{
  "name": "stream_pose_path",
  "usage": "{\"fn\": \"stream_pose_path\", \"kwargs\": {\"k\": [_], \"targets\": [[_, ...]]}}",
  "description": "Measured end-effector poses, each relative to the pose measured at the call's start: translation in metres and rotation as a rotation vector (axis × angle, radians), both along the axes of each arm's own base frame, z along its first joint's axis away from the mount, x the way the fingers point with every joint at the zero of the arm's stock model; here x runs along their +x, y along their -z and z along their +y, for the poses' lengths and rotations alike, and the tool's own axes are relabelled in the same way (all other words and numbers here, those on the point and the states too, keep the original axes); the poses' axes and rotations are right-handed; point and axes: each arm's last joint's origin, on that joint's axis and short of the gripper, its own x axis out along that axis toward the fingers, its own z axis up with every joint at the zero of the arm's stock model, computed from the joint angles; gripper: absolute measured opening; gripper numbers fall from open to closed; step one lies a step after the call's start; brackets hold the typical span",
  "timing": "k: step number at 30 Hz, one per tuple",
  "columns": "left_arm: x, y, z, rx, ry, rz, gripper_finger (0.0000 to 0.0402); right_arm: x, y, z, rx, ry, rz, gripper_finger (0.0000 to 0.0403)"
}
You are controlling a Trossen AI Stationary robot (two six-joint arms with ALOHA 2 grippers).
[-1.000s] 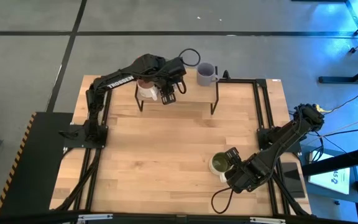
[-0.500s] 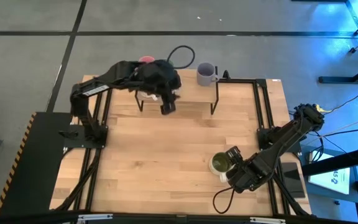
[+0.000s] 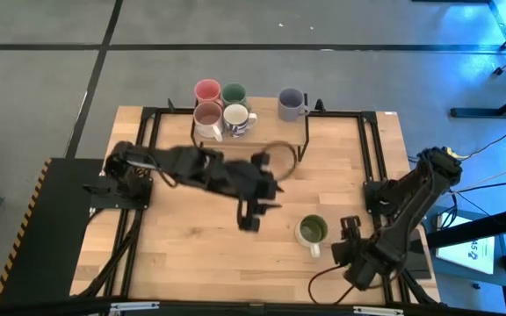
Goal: Place coffee mugs
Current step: Put the white-green mug on the shelf
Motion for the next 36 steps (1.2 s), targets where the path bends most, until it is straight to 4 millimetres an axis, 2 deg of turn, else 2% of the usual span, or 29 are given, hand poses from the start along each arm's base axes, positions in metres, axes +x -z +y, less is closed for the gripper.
{"fn": "stream_pose_path", "kwargs": {"k": [5, 11, 19, 28, 32, 36], "targets": [[0.008, 0.015, -0.019, 0.078, -0.052, 0.021, 0.0161, 0.002, 0.037, 0.003, 0.074, 0.029, -0.105, 0.0218], [0.005, 0.013, -0.024, 0.058, -0.099, 0.007, 0.0160, 0.017, 0.058, -0.016, 0.051, 0.045, -0.169, 0.0208], [0.002, 0.013, -0.023, 0.046, -0.110, 0.019, 0.0160, 0.065, 0.054, -0.045, 0.057, -0.111, -0.292, 0.0167], [0.000, 0.017, -0.020, 0.071, -0.122, 0.070, 0.0160, 0.119, 0.046, -0.112, -0.007, -0.135, -0.457, 0.0152], [-0.004, 0.021, -0.018, 0.098, -0.140, 0.120, 0.0160, 0.133, 0.035, -0.134, 0.099, -0.148, -0.467, 0.0152], [-0.008, 0.025, -0.016, 0.077, -0.168, 0.178, 0.0160, 0.139, 0.020, -0.139, 0.233, -0.230, -0.429, 0.0152]]}}
